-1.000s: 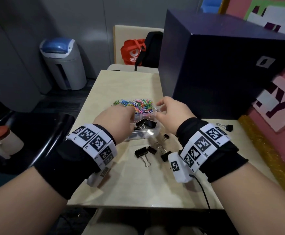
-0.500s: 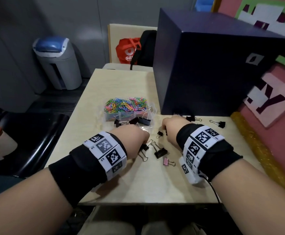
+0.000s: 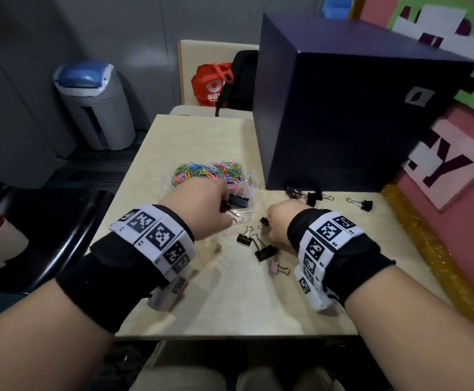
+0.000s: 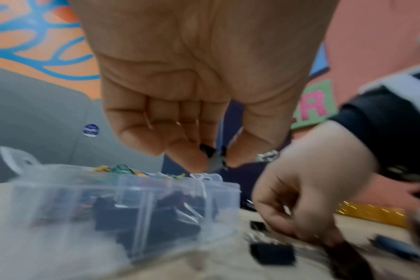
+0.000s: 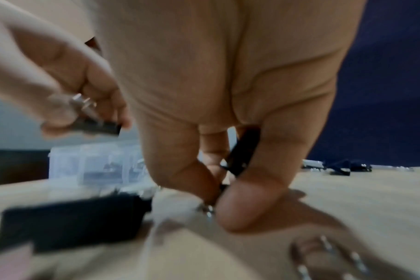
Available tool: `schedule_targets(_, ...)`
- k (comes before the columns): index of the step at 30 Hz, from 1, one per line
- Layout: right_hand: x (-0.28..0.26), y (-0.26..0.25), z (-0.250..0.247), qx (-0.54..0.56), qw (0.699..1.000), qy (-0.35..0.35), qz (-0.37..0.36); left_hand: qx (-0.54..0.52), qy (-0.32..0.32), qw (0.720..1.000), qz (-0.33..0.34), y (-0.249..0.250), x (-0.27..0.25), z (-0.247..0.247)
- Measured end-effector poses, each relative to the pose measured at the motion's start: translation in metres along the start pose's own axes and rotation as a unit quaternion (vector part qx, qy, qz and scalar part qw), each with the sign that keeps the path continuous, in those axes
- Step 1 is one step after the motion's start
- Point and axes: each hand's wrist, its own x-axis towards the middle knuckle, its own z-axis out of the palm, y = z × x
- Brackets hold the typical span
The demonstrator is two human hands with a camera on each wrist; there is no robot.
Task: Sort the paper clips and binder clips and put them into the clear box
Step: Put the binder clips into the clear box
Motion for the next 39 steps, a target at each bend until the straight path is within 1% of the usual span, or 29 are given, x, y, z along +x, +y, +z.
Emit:
schedule_targets(2, -0.002, -0.001, 0.001, 0.006, 1.0, 0.011, 0.001, -0.015, 0.049, 0.997, -0.049, -0.011, 0.003, -0.003)
schedule_targets(4, -0.002, -0.002, 0.002, 0.013, 1.0, 0.024, 0.004, -0.005, 0.073, 0.994, -0.082, -0.02, 0.004, -0.002)
schedule_targets(9, -0.001, -0.003, 0.002, 0.045, 0.997, 0.065, 0.011, 0.003, 0.056, 0.991, -0.123, -0.033, 0.007, 0.008)
schedule_targets(12, -0.002, -0.001, 0.002, 0.077, 0.993, 0.087, 0.006, -0.006, 0.059, 0.992, -0.109, -0.031, 0.006, 0.011)
schedule_targets(15, 0.0, -0.002, 0.003, 0.086, 0.993, 0.078, 0.008, -0.018, 0.066, 0.994, -0.082, -0.023, 0.005, 0.011)
schedule_targets(19, 0.0, 0.0, -0.002, 0.078, 0.994, 0.075, 0.002, -0.006, 0.046, 0.999, -0.004, -0.007, 0.004, 0.017)
schedule_targets(20, -0.002, 0.001, -0.003, 0.087, 0.993, 0.084, 0.001, -0.002, 0.038, 0.999, 0.014, -0.003, 0.004, 0.019)
schedule_targets(21, -0.003, 0.003, -0.005, 0.101, 0.989, 0.109, -0.004, -0.001, 0.029, 0.999, 0.025, 0.0, 0.004, 0.02)
schedule_targets(22, -0.004, 0.005, -0.007, 0.119, 0.982, 0.144, -0.013, -0.001, 0.023, 0.999, 0.031, 0.001, 0.004, 0.02)
schedule_targets(23, -0.006, 0.007, -0.009, 0.15, 0.969, 0.193, -0.025, -0.003, 0.021, 0.999, 0.033, 0.002, 0.004, 0.019)
schedule_targets(25, -0.01, 0.007, -0.014, 0.253, 0.922, 0.291, -0.044, -0.009, 0.023, 0.999, 0.033, 0.002, 0.005, 0.019)
schedule_targets(26, -0.01, 0.006, -0.016, 0.294, 0.897, 0.326, -0.055, -0.011, 0.023, 0.999, 0.034, 0.002, 0.005, 0.018)
schedule_targets(27, -0.01, 0.004, -0.018, 0.318, 0.881, 0.345, -0.067, -0.012, 0.024, 0.999, 0.036, 0.002, 0.005, 0.018)
schedule_targets(28, -0.008, 0.002, -0.02, 0.327, 0.875, 0.347, -0.079, -0.015, 0.025, 0.999, 0.037, 0.002, 0.004, 0.018)
schedule_targets(30, -0.005, -0.002, -0.021, 0.326, 0.882, 0.325, -0.097, -0.023, 0.03, 0.998, 0.041, 0.003, 0.002, 0.018)
schedule_targets(33, -0.001, 0.0, -0.018, 0.324, 0.887, 0.318, -0.088, -0.01, 0.025, 0.997, 0.066, 0.004, 0.002, 0.018)
schedule_targets(35, 0.005, 0.01, -0.013, 0.331, 0.891, 0.31, -0.039, -0.002, 0.002, 0.996, 0.092, 0.005, 0.002, 0.02)
schedule_targets(36, 0.009, 0.017, -0.01, 0.324, 0.899, 0.294, 0.0, -0.003, -0.015, 0.995, 0.102, 0.005, 0.001, 0.021)
schedule_targets(38, 0.015, 0.03, -0.003, 0.289, 0.922, 0.244, 0.082, -0.009, -0.049, 0.992, 0.119, 0.006, 0.001, 0.024)
schedule_targets(39, 0.017, 0.034, 0.001, 0.268, 0.934, 0.207, 0.11, -0.005, -0.061, 0.99, 0.127, 0.007, 0.0, 0.025)
